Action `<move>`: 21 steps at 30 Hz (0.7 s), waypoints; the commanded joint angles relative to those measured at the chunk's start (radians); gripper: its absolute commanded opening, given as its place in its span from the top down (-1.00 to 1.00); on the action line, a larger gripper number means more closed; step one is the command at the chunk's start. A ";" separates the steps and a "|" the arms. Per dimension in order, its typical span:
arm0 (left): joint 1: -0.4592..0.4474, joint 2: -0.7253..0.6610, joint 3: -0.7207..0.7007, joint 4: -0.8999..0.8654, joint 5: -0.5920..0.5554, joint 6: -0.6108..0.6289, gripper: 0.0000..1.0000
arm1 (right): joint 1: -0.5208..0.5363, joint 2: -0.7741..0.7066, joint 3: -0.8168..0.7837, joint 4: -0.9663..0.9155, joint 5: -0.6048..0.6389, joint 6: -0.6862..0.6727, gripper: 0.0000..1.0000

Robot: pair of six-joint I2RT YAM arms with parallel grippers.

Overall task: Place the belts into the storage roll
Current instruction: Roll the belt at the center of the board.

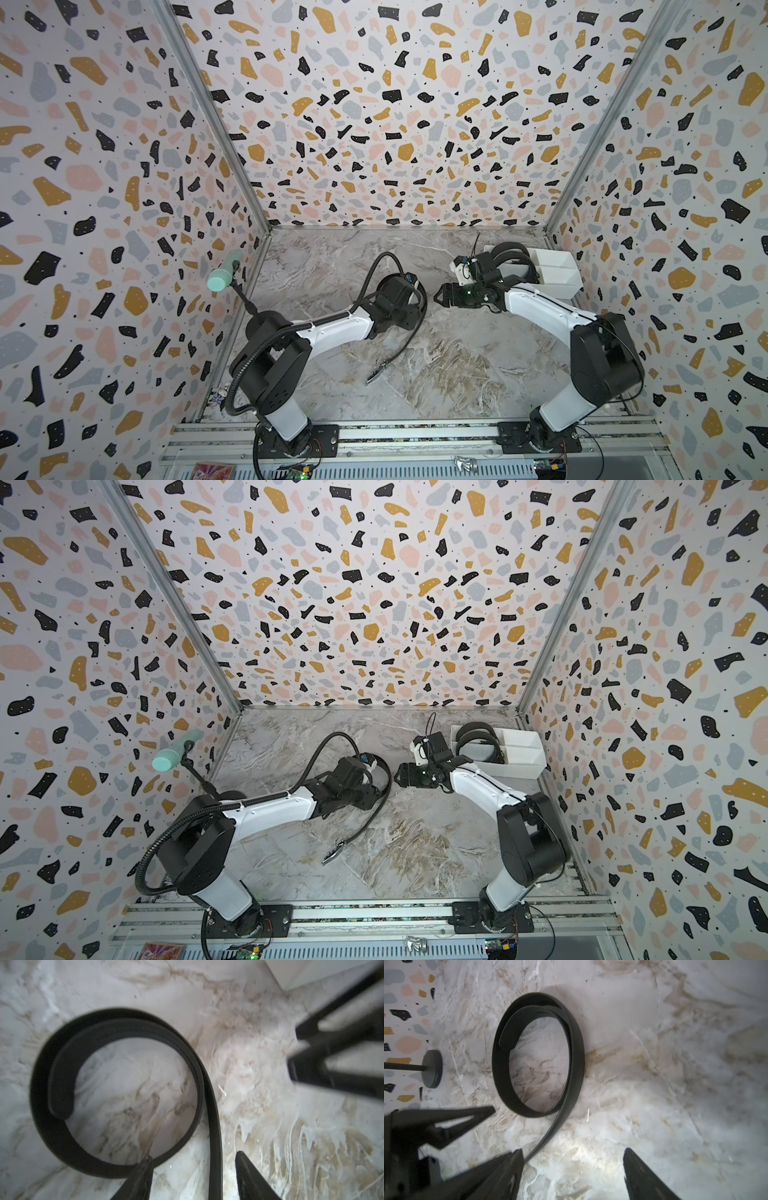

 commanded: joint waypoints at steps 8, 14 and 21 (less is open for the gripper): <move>-0.058 0.019 -0.069 0.033 0.042 -0.047 -0.21 | 0.098 0.427 0.474 -0.258 0.220 -0.205 -0.48; -0.067 0.071 -0.070 0.009 -0.001 -0.050 0.17 | 0.134 0.490 0.533 -0.363 0.305 -0.264 -0.21; -0.065 0.080 -0.097 -0.022 -0.094 -0.044 0.75 | 0.161 0.533 0.621 -0.495 0.386 -0.320 -0.16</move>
